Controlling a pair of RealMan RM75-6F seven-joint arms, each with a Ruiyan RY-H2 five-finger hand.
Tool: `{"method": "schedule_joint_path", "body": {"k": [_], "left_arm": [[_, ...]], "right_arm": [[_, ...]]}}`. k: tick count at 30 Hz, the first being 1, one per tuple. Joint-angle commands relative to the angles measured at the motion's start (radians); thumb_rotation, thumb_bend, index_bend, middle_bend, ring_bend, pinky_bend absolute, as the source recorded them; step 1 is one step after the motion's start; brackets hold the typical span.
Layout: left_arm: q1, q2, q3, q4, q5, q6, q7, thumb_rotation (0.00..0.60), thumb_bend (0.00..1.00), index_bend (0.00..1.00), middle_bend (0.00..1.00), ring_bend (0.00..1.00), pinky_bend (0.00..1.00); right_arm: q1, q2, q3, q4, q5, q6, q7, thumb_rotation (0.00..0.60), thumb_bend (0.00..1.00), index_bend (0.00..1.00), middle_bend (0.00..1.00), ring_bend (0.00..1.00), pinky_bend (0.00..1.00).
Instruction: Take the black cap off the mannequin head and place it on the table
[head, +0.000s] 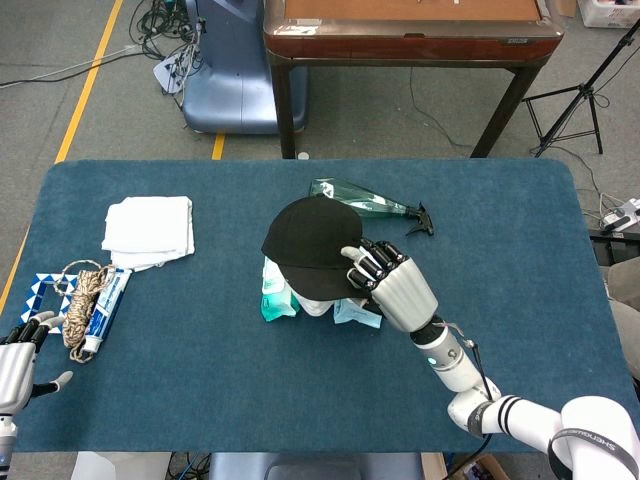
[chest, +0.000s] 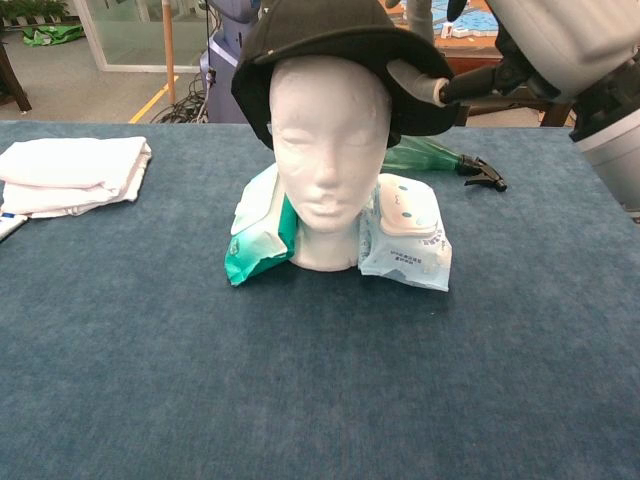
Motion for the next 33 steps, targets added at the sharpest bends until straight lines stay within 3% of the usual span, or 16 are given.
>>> {"method": "schedule_joint_path", "body": {"k": [1,13,20,33], "left_arm": [[0.001,0.0,0.001,0.0,0.001,0.0,0.0,0.6,0.06,0.25,0.2,0.25,0.41],[0.003,0.003,0.001,-0.003,0.003,0.005,-0.006,0.6,0.06,0.25,0.2,0.25,0.41],[0.003,0.002,0.001,-0.003,0.005,0.008,-0.004,0.6,0.06,0.25,0.2,0.25,0.41],[0.005,-0.007,0.003,-0.004,0.009,0.015,0.017,0.6,0.06,0.25,0.2,0.25,0.41]], "right_arm": [[0.014,0.003,0.01,0.017,0.002,-0.002,-0.009,0.6,0.34,0.73,0.4,0.28,0.46],[0.066,0.017,0.051,0.113,0.024,0.0,-0.053,0.6,0.34,0.73,0.4,0.28,0.46],[0.048,0.093,0.055,0.11,0.039,0.022,-0.098,0.6,0.34,0.73,0.41,0.28,0.46],[-0.202,0.343,-0.091,-0.157,0.045,0.081,-0.314,0.6,0.34,0.74,0.42,0.28,0.43]]}}
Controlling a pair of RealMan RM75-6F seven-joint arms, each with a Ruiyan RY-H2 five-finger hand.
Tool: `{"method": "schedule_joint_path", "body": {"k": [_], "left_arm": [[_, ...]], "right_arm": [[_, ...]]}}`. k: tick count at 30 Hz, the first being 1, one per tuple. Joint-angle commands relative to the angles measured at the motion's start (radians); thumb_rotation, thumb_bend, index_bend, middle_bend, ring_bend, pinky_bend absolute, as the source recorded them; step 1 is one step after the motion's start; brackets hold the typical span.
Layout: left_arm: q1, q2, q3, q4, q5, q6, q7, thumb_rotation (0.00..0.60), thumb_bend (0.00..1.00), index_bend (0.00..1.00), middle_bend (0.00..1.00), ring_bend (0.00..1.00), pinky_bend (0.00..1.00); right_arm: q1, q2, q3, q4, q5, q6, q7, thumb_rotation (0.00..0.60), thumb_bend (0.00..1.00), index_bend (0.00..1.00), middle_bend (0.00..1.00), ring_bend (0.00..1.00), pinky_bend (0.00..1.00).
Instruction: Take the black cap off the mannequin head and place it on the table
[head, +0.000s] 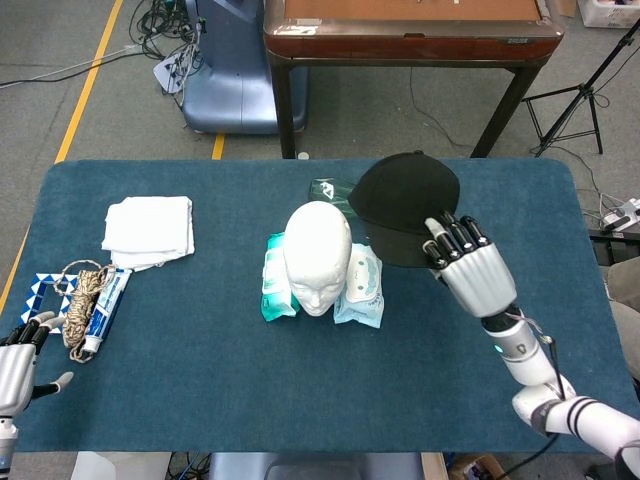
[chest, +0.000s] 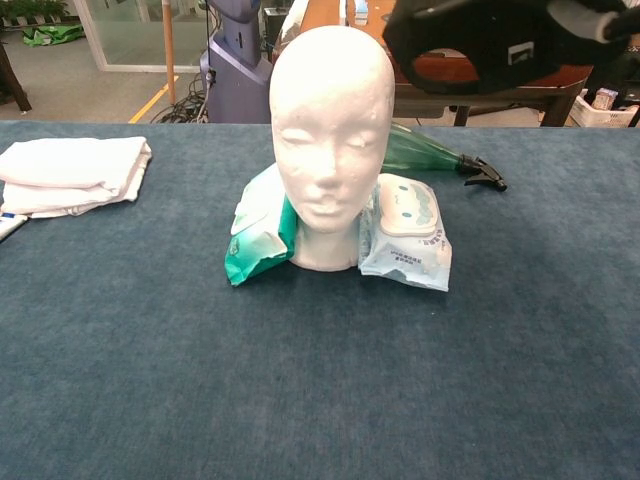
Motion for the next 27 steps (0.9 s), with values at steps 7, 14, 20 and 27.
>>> {"method": "schedule_joint_path", "body": {"k": [7,14,20,27], "left_arm": [[-0.003,-0.006,0.003,0.001,-0.002,-0.007,0.019,0.6,0.06,0.25,0.2,0.25,0.41],[-0.003,-0.002,0.001,-0.002,0.0,-0.006,0.012,0.6,0.06,0.25,0.2,0.25,0.41],[0.0,-0.003,0.003,0.003,0.003,-0.002,0.006,0.6,0.06,0.25,0.2,0.25,0.41],[-0.002,-0.003,0.001,0.0,0.002,-0.003,0.01,0.6,0.06,0.25,0.2,0.25,0.41]], "right_arm": [[-0.184,0.084,-0.112,-0.139,0.067,-0.025,-0.15,0.6,0.34,0.74,0.42,0.28,0.41],[-0.249,0.081,-0.145,-0.179,0.158,-0.122,-0.186,0.6,0.3,0.65,0.38,0.27,0.38],[-0.279,0.104,-0.163,-0.273,0.202,-0.185,-0.186,0.6,0.11,0.47,0.33,0.23,0.36],[-0.291,0.159,-0.189,-0.433,0.215,-0.255,-0.072,0.6,0.0,0.31,0.3,0.2,0.35]]}}
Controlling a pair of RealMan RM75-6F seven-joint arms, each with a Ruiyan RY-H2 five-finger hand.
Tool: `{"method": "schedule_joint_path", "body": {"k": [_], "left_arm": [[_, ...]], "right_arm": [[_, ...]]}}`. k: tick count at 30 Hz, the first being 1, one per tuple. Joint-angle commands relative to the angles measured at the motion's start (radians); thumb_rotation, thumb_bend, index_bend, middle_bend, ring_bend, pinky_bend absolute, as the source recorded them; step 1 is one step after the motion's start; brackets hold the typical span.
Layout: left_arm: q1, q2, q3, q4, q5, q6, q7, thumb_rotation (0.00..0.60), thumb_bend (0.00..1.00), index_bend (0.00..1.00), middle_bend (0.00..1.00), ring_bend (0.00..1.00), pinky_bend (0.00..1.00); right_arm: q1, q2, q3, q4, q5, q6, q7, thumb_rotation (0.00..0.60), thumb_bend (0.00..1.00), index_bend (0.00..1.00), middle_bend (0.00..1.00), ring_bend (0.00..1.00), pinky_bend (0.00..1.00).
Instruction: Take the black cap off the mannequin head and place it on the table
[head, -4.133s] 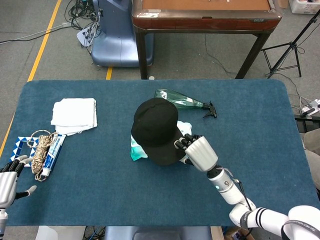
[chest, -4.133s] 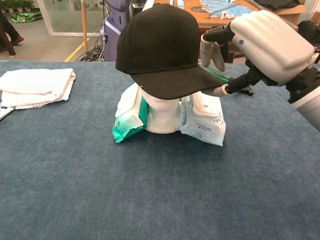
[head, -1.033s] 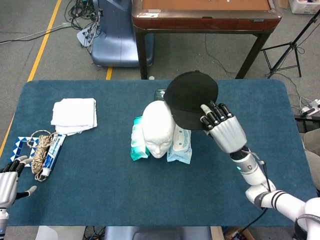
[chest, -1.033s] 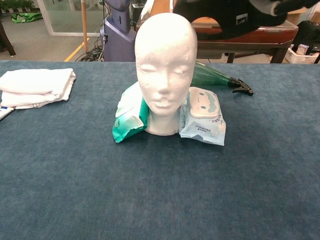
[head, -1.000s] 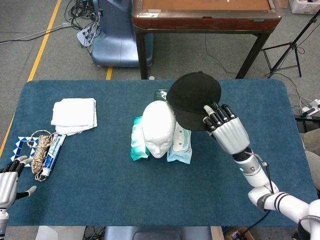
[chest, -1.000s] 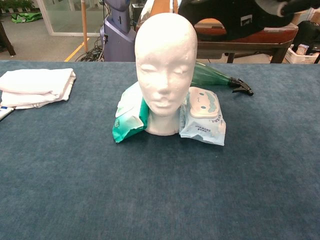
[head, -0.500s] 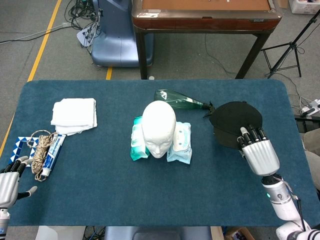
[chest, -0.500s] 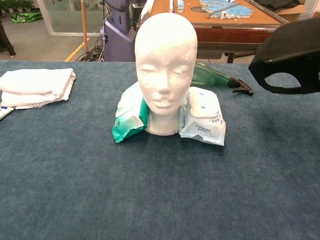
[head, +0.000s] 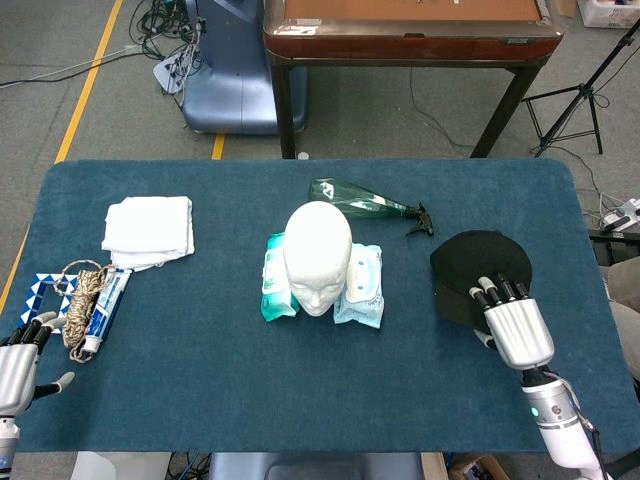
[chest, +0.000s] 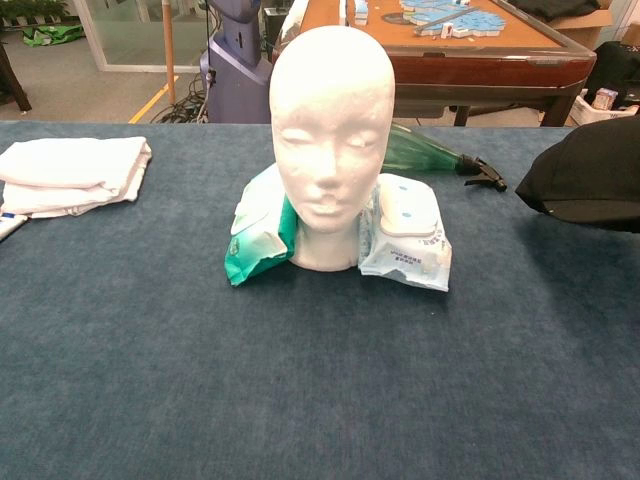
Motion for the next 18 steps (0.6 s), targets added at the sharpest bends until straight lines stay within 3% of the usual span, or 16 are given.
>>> {"method": "schedule_joint_path", "body": {"k": [1,12,18], "left_arm": [[-0.001,0.0,0.0,0.0,-0.001,-0.001,0.002,0.6,0.06,0.25,0.2,0.25,0.41],[-0.001,0.0,-0.001,0.001,-0.002,-0.002,0.001,0.6,0.06,0.25,0.2,0.25,0.41],[0.001,-0.001,0.0,0.004,-0.002,-0.002,-0.001,0.6,0.06,0.25,0.2,0.25,0.41]], "right_arm": [[-0.004,0.051,-0.021,-0.11,0.013,-0.064,0.079,0.6,0.0,0.29,0.3,0.19,0.35],[0.021,0.123,-0.046,-0.253,-0.02,-0.168,0.342,0.6,0.0,0.26,0.29,0.18,0.34],[0.015,0.132,-0.041,-0.253,-0.048,-0.156,0.356,0.6,0.0,0.26,0.28,0.18,0.34]]}}
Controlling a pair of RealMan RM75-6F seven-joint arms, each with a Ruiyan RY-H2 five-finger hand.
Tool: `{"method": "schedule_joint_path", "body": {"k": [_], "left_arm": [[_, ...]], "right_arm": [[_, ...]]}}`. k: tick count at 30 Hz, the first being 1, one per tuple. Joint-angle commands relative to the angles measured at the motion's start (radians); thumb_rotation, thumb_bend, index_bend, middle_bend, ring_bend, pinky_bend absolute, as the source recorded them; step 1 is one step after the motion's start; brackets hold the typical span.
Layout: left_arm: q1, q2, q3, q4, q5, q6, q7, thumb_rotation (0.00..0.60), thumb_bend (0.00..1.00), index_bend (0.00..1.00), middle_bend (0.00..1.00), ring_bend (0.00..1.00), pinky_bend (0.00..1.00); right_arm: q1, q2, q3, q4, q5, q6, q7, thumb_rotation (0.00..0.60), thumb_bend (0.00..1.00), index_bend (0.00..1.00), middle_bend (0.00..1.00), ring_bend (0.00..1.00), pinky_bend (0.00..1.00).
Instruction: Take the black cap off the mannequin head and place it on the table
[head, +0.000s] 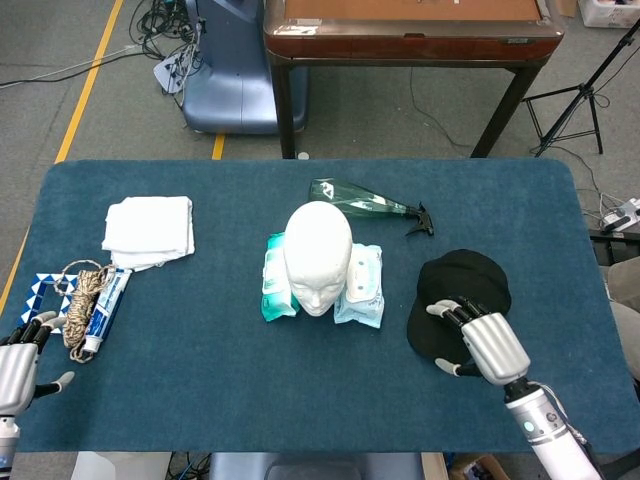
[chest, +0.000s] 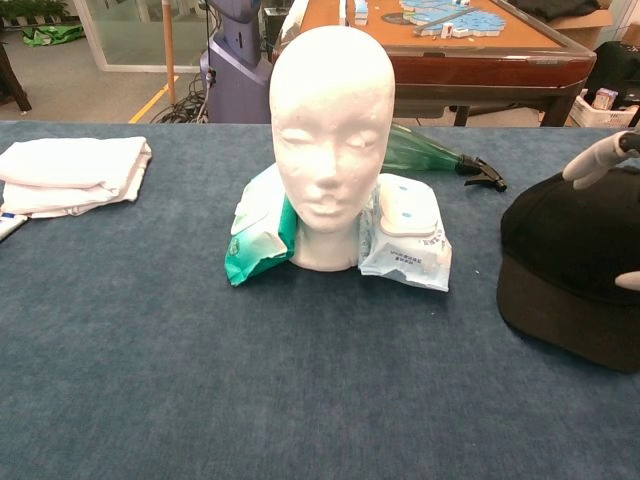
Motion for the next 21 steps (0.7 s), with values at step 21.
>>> {"method": "schedule_joint_path", "body": {"k": [21], "left_arm": [[0.008,-0.001,0.014,0.01,0.085,0.055,-0.035,0.6,0.06,0.25,0.2,0.25,0.41]], "right_arm": [[-0.196,0.136,0.098,-0.09,0.274,0.207,-0.504,0.6,0.0,0.26,0.29,0.18,0.34]]}}
